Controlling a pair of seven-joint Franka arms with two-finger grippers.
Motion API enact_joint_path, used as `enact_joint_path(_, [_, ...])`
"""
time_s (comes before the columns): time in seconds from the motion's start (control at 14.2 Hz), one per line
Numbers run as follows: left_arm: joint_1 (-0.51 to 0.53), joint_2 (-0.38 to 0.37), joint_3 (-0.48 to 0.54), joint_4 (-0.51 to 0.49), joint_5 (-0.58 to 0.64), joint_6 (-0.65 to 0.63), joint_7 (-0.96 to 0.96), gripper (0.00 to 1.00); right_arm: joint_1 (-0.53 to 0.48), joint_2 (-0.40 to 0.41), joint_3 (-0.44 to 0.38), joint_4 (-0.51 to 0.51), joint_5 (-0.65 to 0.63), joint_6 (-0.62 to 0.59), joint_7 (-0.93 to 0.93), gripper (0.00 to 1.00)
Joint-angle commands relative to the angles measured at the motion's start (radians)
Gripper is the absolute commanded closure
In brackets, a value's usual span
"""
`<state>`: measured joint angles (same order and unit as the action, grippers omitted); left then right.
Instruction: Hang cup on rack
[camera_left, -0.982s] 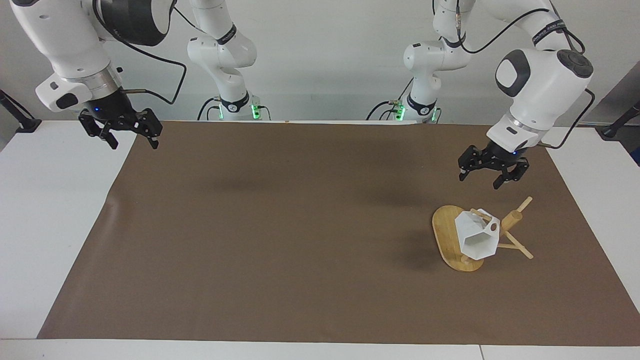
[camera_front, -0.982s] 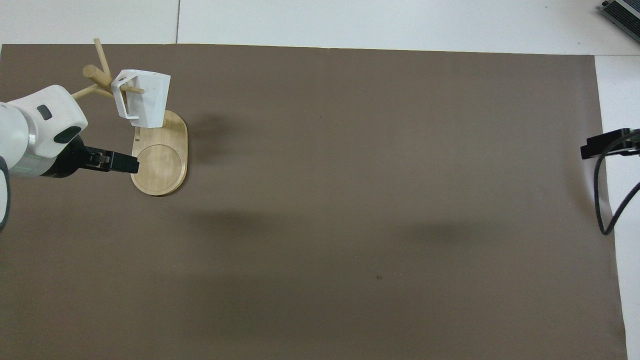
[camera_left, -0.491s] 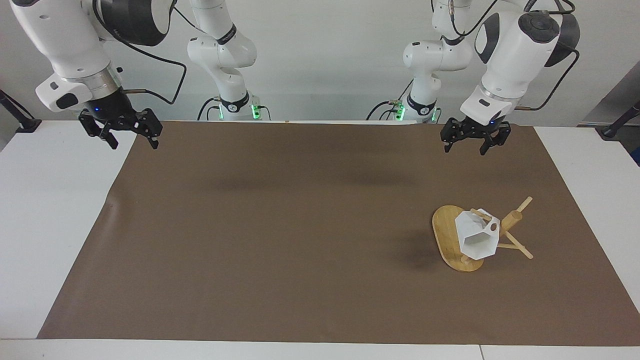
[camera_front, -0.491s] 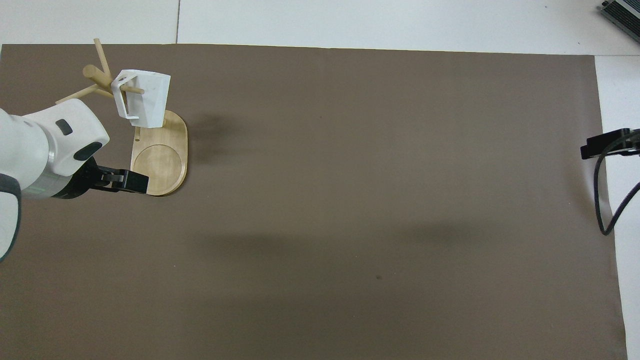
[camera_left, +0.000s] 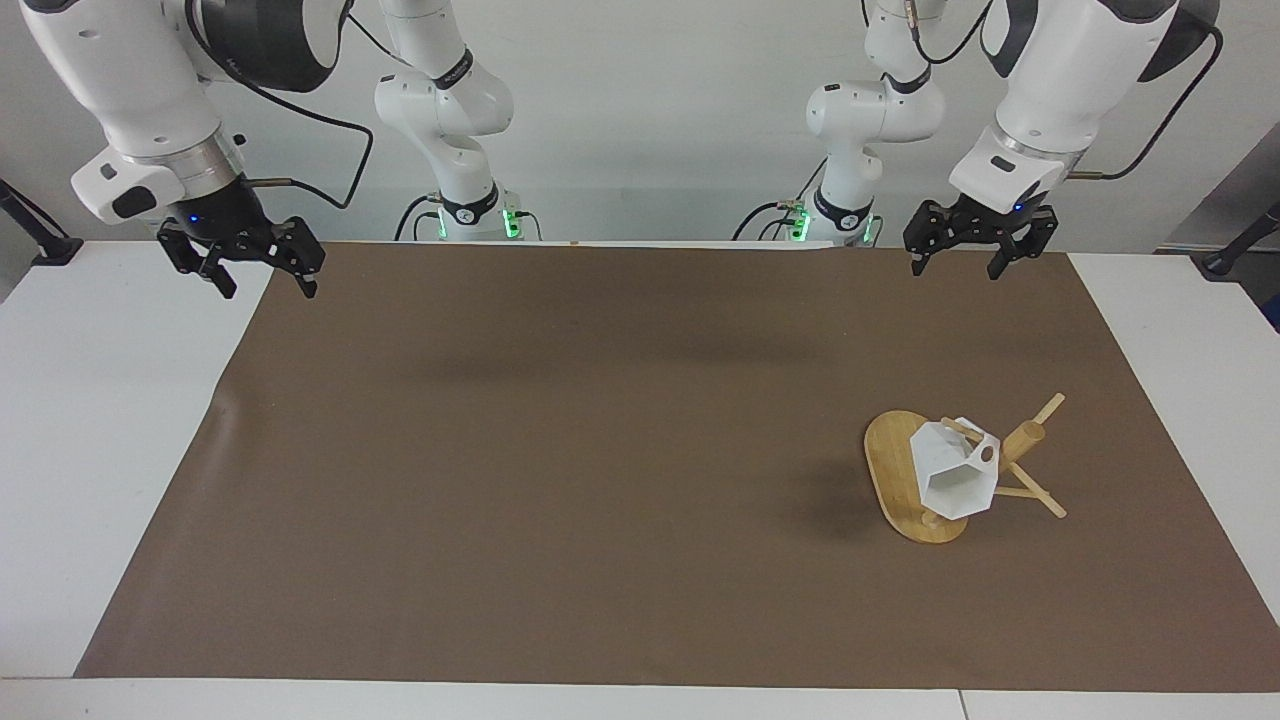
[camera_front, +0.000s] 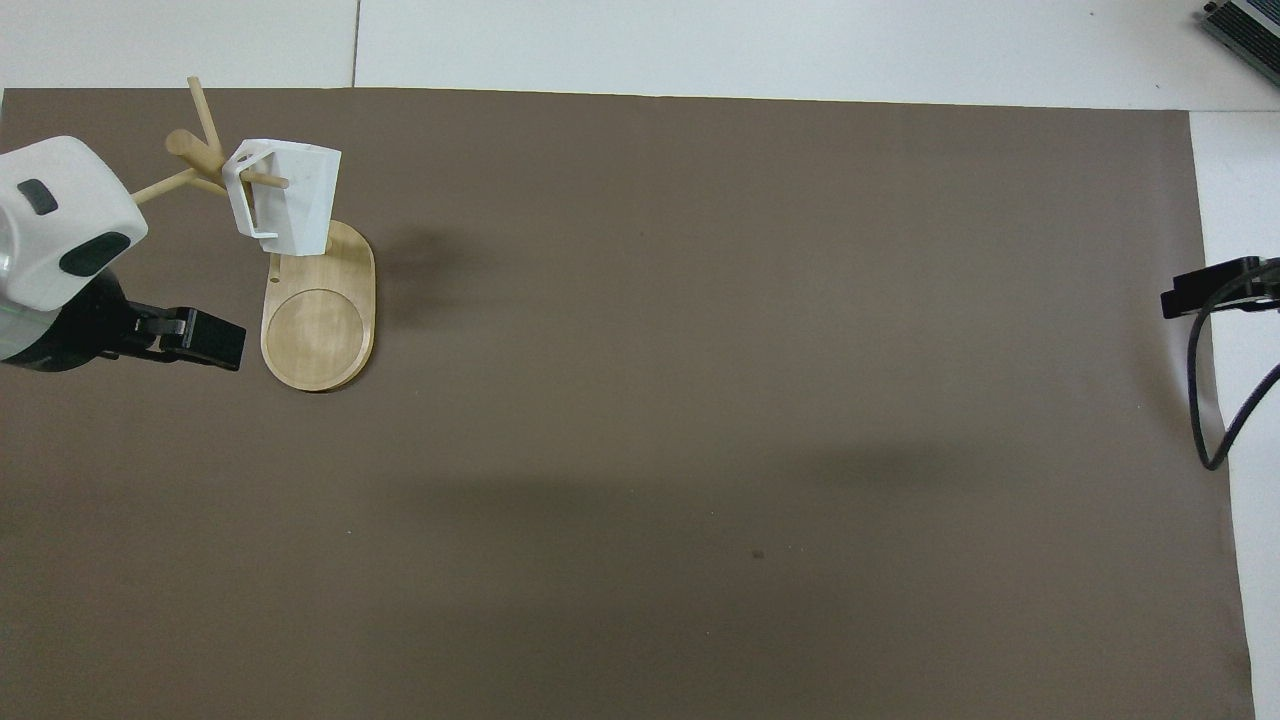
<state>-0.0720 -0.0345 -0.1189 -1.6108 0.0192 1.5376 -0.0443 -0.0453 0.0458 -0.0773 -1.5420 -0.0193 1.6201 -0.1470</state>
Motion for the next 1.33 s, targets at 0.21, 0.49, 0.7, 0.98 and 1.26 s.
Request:
enact_joint_path(0.21, [0.015,0.005,0.012,-0.006,0.021,-0.025,-0.017,0.00,-0.002,-0.020,0.004,-0.021,0.002,0.006,-0.005,0.00])
enact_joint_path(0.49, [0.032,0.007,0.012,-0.005,0.019,-0.025,-0.019,0.00,-0.002,-0.020,0.004,-0.021,0.002,0.006,-0.006,0.00])
enact_joint_path(0.7, [0.034,0.005,0.013,0.003,0.019,-0.024,-0.017,0.00,-0.002,-0.020,0.004,-0.021,0.002,0.006,-0.006,0.00])
enact_joint_path(0.98, [0.021,-0.010,0.074,0.003,0.019,-0.024,-0.003,0.00,-0.002,-0.020,0.004,-0.023,0.002,0.006,-0.006,0.00])
enact_joint_path(1.26, [0.023,-0.022,0.071,0.003,0.015,-0.025,-0.002,0.00,-0.002,-0.020,0.004,-0.023,0.002,0.006,-0.006,0.00])
